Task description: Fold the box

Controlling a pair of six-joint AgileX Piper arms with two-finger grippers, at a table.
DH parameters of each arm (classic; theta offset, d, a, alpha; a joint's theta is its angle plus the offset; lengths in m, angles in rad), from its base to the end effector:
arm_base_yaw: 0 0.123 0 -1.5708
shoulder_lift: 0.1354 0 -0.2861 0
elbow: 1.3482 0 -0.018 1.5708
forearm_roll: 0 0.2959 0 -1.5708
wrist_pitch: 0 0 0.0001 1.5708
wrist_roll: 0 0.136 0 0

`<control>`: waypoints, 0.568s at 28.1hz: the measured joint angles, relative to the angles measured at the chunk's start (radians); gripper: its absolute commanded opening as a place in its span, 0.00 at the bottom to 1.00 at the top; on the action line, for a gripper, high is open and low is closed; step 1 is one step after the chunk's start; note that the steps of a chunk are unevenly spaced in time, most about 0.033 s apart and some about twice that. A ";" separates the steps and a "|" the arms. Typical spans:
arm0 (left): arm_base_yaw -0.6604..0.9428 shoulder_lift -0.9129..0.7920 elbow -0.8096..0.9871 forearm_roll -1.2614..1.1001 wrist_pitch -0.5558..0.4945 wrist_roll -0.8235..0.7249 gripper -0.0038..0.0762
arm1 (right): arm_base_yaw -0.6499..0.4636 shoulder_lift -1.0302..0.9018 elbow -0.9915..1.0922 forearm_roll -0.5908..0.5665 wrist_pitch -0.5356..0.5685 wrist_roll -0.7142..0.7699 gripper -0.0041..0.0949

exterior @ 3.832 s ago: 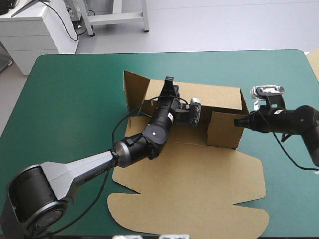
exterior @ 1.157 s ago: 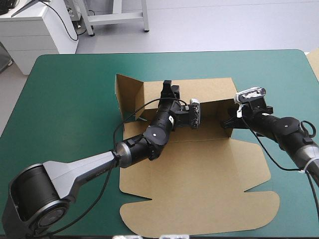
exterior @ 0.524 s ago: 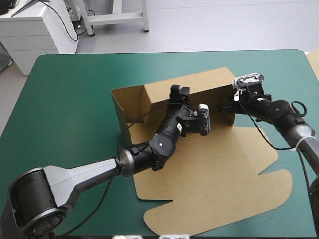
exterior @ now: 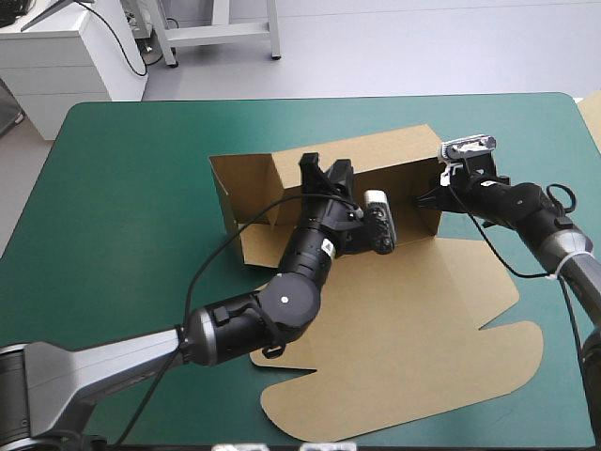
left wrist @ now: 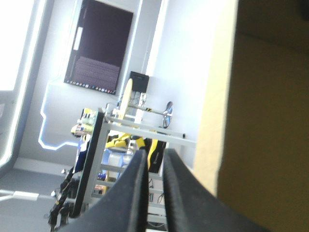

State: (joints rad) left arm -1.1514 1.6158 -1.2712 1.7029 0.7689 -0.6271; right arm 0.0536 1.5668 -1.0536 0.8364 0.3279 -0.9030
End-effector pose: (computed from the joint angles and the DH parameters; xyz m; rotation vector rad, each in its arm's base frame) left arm 0.2647 -0.3634 0.3337 1.2243 1.1850 0.6251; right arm 0.4171 0.0550 0.2208 -0.2948 2.1902 0.2454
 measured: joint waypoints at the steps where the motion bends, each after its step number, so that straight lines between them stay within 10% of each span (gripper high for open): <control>1: 0.003 -0.020 0.000 -0.001 0.015 -0.002 0.05 | 0.000 -0.003 0.000 -0.003 0.003 0.003 0.04; 16: 0.510 -0.308 -0.019 -0.411 -0.137 -0.007 0.05 | 0.000 -0.088 -0.119 -0.342 0.429 0.406 0.04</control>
State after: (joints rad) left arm -0.6411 1.3076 -1.2899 1.2920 0.6322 -0.6340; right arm 0.0536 1.4785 -1.1721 0.4944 0.7573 -0.4966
